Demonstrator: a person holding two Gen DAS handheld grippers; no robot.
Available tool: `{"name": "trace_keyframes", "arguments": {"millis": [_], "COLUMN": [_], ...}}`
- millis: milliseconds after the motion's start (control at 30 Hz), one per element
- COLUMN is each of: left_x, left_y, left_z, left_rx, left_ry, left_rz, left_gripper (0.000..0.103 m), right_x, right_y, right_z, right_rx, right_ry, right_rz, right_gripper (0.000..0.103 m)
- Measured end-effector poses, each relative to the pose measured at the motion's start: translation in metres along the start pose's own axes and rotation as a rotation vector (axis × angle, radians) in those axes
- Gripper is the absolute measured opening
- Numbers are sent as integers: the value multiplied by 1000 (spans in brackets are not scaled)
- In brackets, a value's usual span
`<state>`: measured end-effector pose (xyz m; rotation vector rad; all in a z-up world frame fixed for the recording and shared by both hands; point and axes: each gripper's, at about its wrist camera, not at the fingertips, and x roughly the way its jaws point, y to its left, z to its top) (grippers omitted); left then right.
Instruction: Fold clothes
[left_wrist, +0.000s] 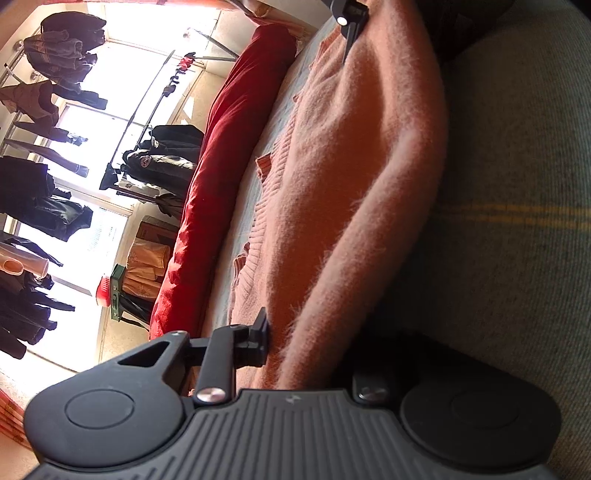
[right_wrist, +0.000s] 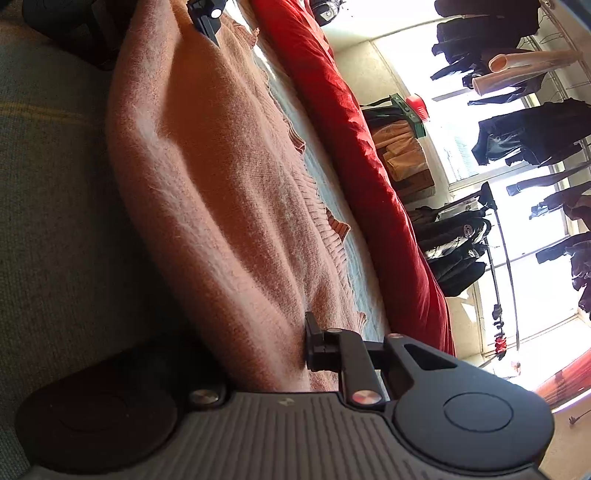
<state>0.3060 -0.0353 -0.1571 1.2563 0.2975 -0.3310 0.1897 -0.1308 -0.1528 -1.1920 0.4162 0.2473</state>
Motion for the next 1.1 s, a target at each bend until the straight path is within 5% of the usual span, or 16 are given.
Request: {"name": "trace_keyframes", "arguments": {"millis": [300, 567, 733, 900, 1100], "left_x": [-20, -27, -12, 5, -1], "left_y": [19, 11, 0, 0, 7], "left_z": [3, 2, 0, -1, -3], "left_rx": [-3, 44, 47, 37, -5], "left_ry": [-22, 6, 43, 50, 33], "left_rz": [24, 2, 13, 14, 36], "left_gripper": [10, 14, 21, 26, 17], "right_x": [-27, -47, -30, -5, -10], "right_y": [-26, -13, 5, 5, 4], "right_z": [5, 8, 3, 0, 1], "right_rx": [39, -33, -64, -27, -11], "right_ry": [-47, -27, 4, 22, 3], "right_rz": [-23, -13, -39, -54, -77], "right_gripper": [12, 12, 33, 34, 19]}}
